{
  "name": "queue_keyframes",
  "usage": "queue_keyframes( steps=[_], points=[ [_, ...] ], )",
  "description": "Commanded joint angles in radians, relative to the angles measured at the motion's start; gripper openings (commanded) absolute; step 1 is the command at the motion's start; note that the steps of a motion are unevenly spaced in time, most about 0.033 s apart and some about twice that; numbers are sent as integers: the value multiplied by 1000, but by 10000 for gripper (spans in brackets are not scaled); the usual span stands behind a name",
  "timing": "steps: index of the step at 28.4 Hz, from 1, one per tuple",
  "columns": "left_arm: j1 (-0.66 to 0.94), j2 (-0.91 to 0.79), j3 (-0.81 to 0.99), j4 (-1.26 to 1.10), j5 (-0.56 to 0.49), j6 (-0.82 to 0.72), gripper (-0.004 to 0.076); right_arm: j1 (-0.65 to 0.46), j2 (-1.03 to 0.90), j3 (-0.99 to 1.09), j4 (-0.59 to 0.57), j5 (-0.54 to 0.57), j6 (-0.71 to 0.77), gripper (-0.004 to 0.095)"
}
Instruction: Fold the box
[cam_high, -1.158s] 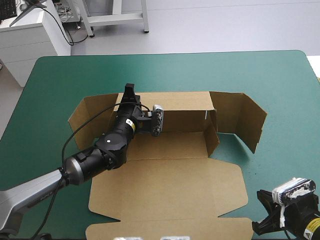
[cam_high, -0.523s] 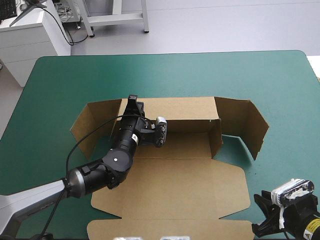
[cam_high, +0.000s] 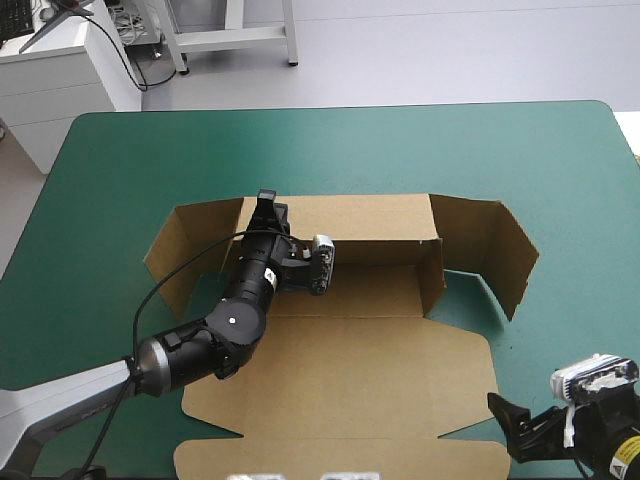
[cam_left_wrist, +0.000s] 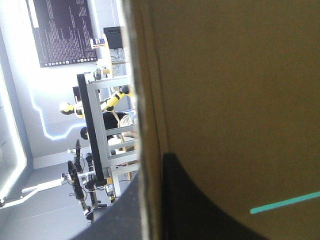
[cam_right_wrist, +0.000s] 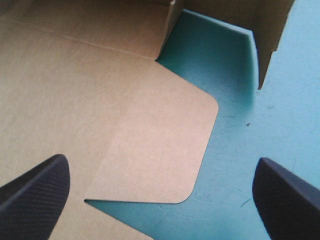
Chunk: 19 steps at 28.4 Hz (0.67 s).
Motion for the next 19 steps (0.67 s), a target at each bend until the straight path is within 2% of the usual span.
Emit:
queue_keyframes(
  steps=[1, 4, 8, 14, 19],
  points=[
    [-7, -32, -21, 52, 51, -3, -8, -4, 38, -74, -89, -104, 141, 915],
    [-7, -32, -21, 52, 53, -3, -8, -4, 108, -153, -167, -95, 238, 915],
    [-7, -32, -21, 52, 55, -3, -8, -4, 271, -319, -251, -22, 274, 915],
    [-7, -32, -21, 52, 57, -3, -8, -4, 555, -592, -373, 107, 253, 914],
    [-7, -32, -21, 52, 66, -3, -8, -6, 758, -795, -375, 144, 180, 914]
  ],
)
